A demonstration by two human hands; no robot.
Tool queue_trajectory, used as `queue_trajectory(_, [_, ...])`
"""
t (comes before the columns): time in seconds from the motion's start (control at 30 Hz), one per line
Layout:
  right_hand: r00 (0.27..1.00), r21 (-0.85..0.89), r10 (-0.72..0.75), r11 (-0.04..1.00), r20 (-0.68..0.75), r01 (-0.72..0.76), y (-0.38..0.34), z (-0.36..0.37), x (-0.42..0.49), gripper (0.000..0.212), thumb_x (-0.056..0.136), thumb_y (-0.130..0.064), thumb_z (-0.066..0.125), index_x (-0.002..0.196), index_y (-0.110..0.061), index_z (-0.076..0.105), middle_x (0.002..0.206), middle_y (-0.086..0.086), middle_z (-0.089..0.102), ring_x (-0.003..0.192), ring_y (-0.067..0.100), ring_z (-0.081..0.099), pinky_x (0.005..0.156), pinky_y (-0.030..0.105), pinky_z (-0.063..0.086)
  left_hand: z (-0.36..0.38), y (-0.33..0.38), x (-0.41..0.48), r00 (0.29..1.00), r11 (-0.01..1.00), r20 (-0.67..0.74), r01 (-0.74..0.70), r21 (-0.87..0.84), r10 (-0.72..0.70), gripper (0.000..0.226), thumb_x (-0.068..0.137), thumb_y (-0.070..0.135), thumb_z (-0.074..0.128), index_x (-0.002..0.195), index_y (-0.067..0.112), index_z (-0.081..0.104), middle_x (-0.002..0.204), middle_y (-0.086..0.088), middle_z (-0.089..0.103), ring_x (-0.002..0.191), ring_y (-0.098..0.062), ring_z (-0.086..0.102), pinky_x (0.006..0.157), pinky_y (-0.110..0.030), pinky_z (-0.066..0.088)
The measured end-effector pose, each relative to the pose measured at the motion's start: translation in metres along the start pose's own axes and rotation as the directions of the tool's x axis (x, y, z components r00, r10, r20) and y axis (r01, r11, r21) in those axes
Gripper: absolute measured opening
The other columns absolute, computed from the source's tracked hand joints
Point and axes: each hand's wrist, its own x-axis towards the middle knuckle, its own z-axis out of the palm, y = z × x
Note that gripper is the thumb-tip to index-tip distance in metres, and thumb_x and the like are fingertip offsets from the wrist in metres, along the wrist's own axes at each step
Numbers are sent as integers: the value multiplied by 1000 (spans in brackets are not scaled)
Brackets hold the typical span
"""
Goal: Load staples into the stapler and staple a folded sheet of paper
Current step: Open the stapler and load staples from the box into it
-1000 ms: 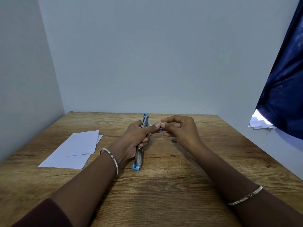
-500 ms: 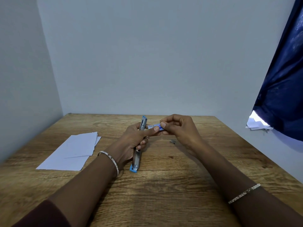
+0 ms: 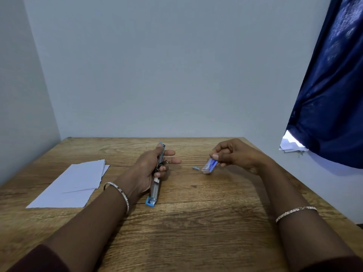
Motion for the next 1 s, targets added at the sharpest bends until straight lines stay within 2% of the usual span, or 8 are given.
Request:
queue_trajectory(0.37, [999,-154,31,988,32,-26,5,-3,-4,11,87,1,74,98,1,72,72,10,74,64,8,64,60,22,48,8,5,-12,999,992,38,13,-126,-9,36,109,33,35,101,4,55,82,-21,79,44,-19,66,36,-20,49])
queue_trajectory(0.43, [996,-214,-46,976,-82,27,0,-2,-4,9,84,1,76,92,-3,73,78,18,74,65,8,64,63,25,48,10,5,-13,999,983,43,25,-184,-17,36,110,33,35,98,5,54,82,-23,78,56,-24,75,42,-23,56])
queue_trajectory(0.57, [929,-157,-253,964,-269,216,-19,16,0,12,77,-4,84,87,-7,77,66,8,72,56,6,65,61,22,54,13,5,-13,996,954,84,51,-296,-27,33,110,31,32,100,6,50,91,-28,77,76,-34,79,57,-36,65])
queue_trajectory(0.7, [898,-1,-373,924,-234,383,-38,60,2,15,79,-4,83,93,-9,81,77,9,79,71,18,77,70,28,63,14,3,-12,993,931,114,77,-357,-38,27,110,28,34,101,6,47,103,-33,74,86,-39,77,74,-47,64])
queue_trajectory(0.8, [904,-2,-391,918,-174,397,-41,83,3,12,82,-3,79,91,-12,79,80,11,80,76,19,77,75,35,64,14,0,-9,993,931,107,77,-357,-41,28,110,27,36,99,5,49,89,-29,76,79,-39,77,78,-53,60])
queue_trajectory(0.87, [904,-5,-401,914,-149,405,-39,90,1,13,84,-2,77,89,-14,77,75,5,80,72,13,77,68,28,62,13,-1,-6,995,937,88,76,-342,-49,29,109,27,37,98,5,51,82,-25,73,85,-39,75,81,-53,60])
queue_trajectory(0.97, [883,-35,-445,895,-145,445,-38,95,-1,10,82,-4,80,87,-13,78,72,-2,78,66,7,75,62,16,56,13,-3,-4,994,934,92,88,-346,-60,36,109,27,37,121,-3,54,107,-26,63,120,-37,64,94,-56,54])
queue_trajectory(1.0, [874,-69,-463,886,-146,458,-38,96,-2,10,81,-5,81,87,-13,79,74,-3,78,67,5,75,62,15,55,14,-3,-4,993,932,101,92,-351,-59,44,109,28,37,135,-6,50,114,-27,58,119,-33,64,96,-57,52])
